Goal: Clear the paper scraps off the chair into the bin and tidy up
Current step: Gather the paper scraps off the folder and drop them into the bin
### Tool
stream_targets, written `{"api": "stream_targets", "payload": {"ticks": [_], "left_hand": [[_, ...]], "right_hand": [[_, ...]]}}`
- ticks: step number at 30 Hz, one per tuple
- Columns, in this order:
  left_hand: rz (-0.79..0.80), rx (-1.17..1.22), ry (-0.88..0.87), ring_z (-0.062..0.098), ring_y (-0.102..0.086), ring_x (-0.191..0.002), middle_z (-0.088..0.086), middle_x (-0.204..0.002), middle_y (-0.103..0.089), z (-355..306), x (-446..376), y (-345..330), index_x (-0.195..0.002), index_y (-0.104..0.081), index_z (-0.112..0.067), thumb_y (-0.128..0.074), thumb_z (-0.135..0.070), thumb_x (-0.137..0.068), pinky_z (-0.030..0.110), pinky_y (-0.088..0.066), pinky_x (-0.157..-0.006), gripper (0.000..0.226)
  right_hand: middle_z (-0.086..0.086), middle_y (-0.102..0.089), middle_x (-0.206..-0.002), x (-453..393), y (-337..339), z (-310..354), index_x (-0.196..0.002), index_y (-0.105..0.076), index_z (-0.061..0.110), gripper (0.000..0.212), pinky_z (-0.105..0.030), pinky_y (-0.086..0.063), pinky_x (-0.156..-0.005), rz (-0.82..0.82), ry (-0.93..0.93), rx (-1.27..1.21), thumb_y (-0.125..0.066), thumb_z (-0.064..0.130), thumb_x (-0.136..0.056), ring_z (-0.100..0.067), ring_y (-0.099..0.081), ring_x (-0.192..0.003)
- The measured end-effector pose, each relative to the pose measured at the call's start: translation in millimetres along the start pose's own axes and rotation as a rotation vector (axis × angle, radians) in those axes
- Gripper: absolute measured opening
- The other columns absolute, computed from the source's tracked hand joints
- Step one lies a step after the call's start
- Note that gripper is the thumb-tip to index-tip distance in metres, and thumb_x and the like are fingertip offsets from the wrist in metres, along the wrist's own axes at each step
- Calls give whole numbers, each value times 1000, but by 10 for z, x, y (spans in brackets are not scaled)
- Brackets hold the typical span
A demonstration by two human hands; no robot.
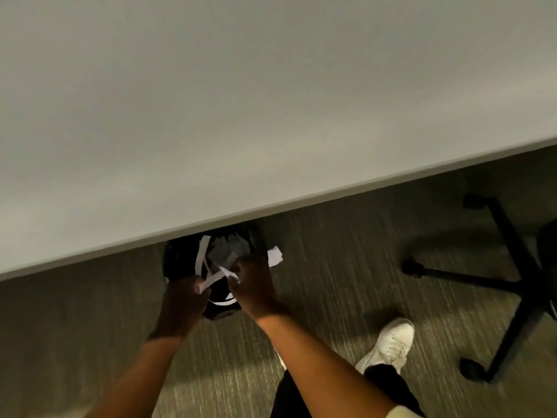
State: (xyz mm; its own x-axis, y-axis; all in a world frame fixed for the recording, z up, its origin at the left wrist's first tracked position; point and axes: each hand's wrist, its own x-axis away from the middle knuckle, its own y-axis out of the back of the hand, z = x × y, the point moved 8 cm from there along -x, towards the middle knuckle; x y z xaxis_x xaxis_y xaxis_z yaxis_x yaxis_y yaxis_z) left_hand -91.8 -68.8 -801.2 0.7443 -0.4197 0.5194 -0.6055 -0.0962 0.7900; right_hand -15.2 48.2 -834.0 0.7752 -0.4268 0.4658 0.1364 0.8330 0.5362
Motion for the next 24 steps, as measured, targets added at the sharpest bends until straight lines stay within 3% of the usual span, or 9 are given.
{"api": "stream_targets", "payload": {"ticks": [6, 11, 16, 21, 24], "left_hand": [[-31, 129, 22, 32, -69, -87, 19, -92, -71, 151, -69, 79, -98, -68, -2, -61, -14, -90, 37, -56, -76, 16], [20, 115, 40, 31, -65, -99, 18, -109, -68, 336, -167, 51, -111, -63, -3, -68, -13, -84, 43, -54, -87, 29], [32, 90, 43, 31, -55, -117, 17, -130, -56, 426, -146, 7, -130, -51, -7, -71, -15, -82, 39, -47, -96, 53], [34, 94, -46, 32, -47, -129, 17, -138, -50, 193, -141, 17, -135, -46, -6, -68, -14, -84, 43, -41, -106, 56], [-8, 107, -127, 33, -49, -126, 19, -132, -54, -90, -163, 70, -129, -52, -4, -67, -14, -86, 38, -39, -103, 47]], "right_hand": [[-15, -58, -121, -142, -260, 193, -113, -62, 6, 28, -34, -36, -99, 0, 20, 19, -58, 20, -90, -28, -52, -117], [-17, -50, -130, -183, -482, 280, -124, -53, 4, 52, -35, -31, -107, 82, 75, -46, -71, 29, -82, -27, -42, -126], [-18, -55, -121, -128, -328, 167, -115, -59, 0, 51, -34, -36, -98, -65, 84, -121, -79, 18, -72, -30, -49, -118], [-22, -54, -126, -70, -67, 10, -117, -59, -2, 43, -41, -39, -102, -135, 93, -100, -72, 16, -81, -32, -49, -121], [-17, -52, -127, -42, 139, -142, -119, -57, 3, 44, -40, -40, -99, -153, 38, -70, -71, 22, -81, -29, -49, -119]]}}
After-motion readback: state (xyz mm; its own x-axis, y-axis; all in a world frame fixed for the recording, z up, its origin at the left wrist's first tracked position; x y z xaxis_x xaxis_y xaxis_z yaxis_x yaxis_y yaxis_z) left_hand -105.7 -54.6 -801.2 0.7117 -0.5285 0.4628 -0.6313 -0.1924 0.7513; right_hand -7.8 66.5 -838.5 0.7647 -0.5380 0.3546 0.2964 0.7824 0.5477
